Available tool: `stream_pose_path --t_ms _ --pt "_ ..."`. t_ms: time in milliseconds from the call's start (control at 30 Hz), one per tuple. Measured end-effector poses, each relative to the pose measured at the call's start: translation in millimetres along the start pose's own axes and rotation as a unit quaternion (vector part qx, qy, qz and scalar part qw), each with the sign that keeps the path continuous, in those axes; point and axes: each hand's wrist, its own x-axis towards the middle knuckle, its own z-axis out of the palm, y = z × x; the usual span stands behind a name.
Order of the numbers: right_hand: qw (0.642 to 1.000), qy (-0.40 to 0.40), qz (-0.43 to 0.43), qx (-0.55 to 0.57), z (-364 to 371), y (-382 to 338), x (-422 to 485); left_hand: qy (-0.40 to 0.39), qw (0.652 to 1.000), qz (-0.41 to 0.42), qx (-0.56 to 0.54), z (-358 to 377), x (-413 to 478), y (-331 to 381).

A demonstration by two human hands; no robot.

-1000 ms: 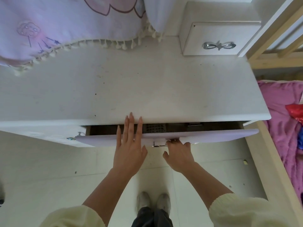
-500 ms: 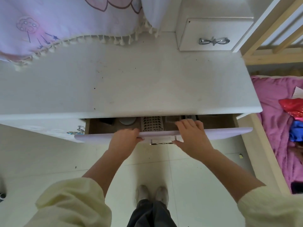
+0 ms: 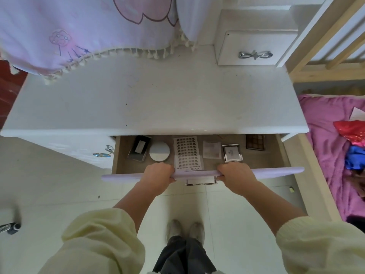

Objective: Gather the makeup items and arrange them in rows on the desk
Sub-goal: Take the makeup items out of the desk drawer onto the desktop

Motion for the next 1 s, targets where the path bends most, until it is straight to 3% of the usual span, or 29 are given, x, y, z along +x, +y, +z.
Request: stream_pose_path --t_ms 467,600,733,867,933,1000 --pt "0.994 -0.095 -0.035 -0.028 16 -11 -32 -0.095 0.995 0.014 -0.029 22 -22 12" --pt "0.985 -0.162 0.01 0.061 9 -11 -22 -0.138 0.986 0.014 -0.093 22 -21 10" --pt "0.938 -0.264 -0.002 0.226 -7 -10 1 -0.205 0.943 -0.011 -0.26 16 -15 -1" --pt "0.923 -0.236 0.024 0.302 -7 -19 32 -0.051 0.916 -0.122 -0.378 13 -2 -22" --pt "0.925 -0.177 0.07 0.33 3 -23 46 0.031 0.907 -0.198 -0.371 21 6 -32" --pt "0.922 -0.136 0.115 0.344 15 -27 59 0.049 0.91 -0.238 -0.337 30 13 -40"
